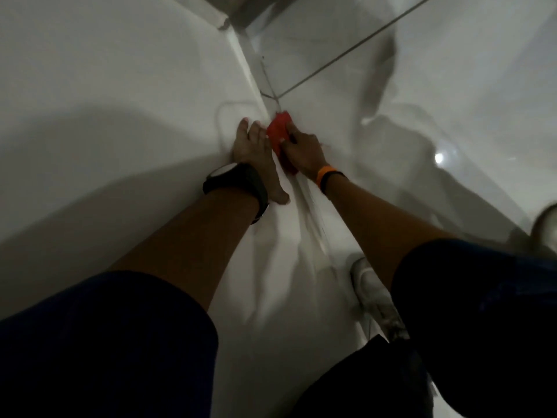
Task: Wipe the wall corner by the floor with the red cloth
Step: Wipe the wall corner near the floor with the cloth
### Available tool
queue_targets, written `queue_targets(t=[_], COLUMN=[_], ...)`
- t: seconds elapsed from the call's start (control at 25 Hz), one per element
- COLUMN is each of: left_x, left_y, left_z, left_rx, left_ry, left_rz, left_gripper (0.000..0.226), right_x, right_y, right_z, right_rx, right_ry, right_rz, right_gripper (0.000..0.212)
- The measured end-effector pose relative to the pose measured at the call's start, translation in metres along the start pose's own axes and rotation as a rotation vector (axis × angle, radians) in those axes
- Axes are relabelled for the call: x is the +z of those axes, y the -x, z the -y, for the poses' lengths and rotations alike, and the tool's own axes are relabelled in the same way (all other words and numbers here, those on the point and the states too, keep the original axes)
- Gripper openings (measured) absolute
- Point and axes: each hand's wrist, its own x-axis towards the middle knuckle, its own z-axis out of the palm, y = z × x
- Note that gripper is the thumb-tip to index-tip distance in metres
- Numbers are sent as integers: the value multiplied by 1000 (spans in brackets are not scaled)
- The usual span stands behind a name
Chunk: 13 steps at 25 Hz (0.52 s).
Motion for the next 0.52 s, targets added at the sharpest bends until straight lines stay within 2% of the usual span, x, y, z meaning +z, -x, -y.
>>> queue_targets(t=[0.16, 0.36, 0.44, 0.52], left_x=[-2, 0, 0, 1], left_y=[6, 4, 7, 13], left_z=[2, 4, -1, -8], left_rx=[10, 17, 15, 44], left_ry=[-16, -24, -20, -22], left_rz=[16, 2, 12, 38], left_gripper=[131, 128, 129, 131], right_x=[10, 2, -1, 1], right_y=[57, -1, 34, 91], right_z=[-30, 18, -1, -46], right_rx=[67, -98, -20, 108], right_ry=[-36, -2, 23, 84], right_rz=[-42, -21, -49, -90], right_gripper=[60, 55, 55, 41])
